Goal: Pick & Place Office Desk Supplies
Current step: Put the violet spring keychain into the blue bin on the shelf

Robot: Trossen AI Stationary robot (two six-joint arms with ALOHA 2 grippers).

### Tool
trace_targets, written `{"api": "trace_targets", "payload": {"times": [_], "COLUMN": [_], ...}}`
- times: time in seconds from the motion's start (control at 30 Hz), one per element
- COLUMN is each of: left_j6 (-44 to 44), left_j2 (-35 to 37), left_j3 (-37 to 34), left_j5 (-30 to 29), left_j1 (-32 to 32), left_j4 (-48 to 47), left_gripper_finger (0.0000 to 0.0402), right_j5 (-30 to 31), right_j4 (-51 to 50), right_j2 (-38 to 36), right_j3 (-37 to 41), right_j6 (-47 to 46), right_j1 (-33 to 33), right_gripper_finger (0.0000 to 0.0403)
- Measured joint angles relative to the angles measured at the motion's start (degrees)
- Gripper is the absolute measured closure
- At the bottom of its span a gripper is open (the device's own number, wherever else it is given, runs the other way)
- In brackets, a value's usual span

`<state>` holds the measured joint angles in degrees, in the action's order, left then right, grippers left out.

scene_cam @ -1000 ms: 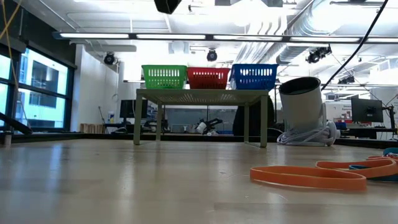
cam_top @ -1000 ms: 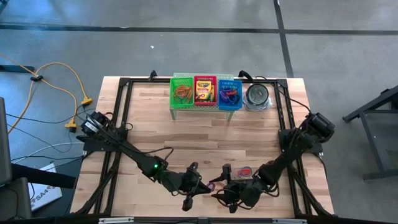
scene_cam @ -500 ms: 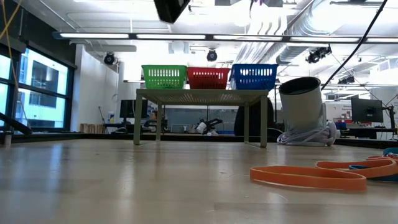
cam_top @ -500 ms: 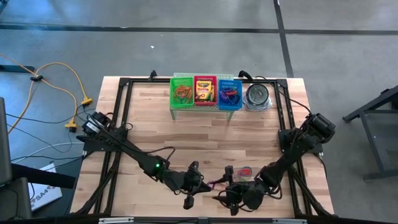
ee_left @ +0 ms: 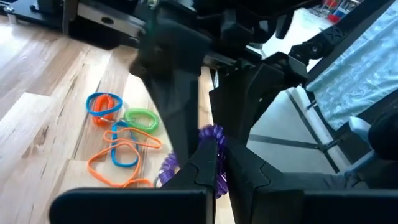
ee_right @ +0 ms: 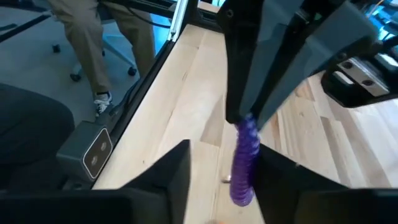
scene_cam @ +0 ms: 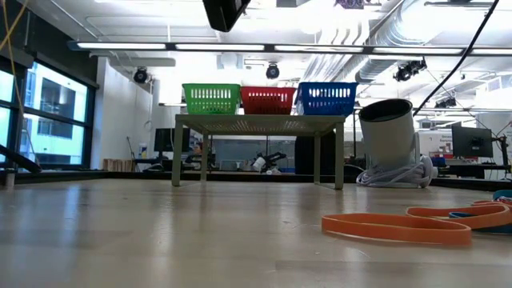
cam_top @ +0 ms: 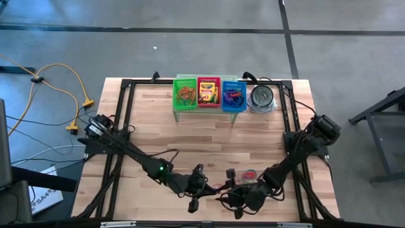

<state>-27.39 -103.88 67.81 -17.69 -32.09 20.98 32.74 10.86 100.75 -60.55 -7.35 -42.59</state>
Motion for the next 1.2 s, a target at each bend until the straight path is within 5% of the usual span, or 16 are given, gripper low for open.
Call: {"api": "trace_targets", "payload": {"times": [0.33, 0.8, 1.2], "left_j6": [0.57, 2.95, 0.47], "left_j2": [0.0, -0.01, 0.01], "left_j3": [0.0, 0.0, 0.0], "left_j5": [0.22, -0.46, 0.39], "left_j1": [0.49, 0.49, 0.87], "left_j4": [-0.11, 0.02, -8.27], "left_gripper_finger": [0.0389, 0.0254, 0.0215], "right_j5": [-2.98, -3.14, 7.8], "right_j4": [0.02, -2.77, -32.5], "right_j2": [0.0, 0.0, -9.24], "right_j3": [-0.01, 0.0, -0.02], "right_j6": [-1.24, -3.85, -28.53], "right_j1": [0.75, 0.75, -0.67], "right_gripper_finger": [0.0386, 0.039, 0.0393]}}
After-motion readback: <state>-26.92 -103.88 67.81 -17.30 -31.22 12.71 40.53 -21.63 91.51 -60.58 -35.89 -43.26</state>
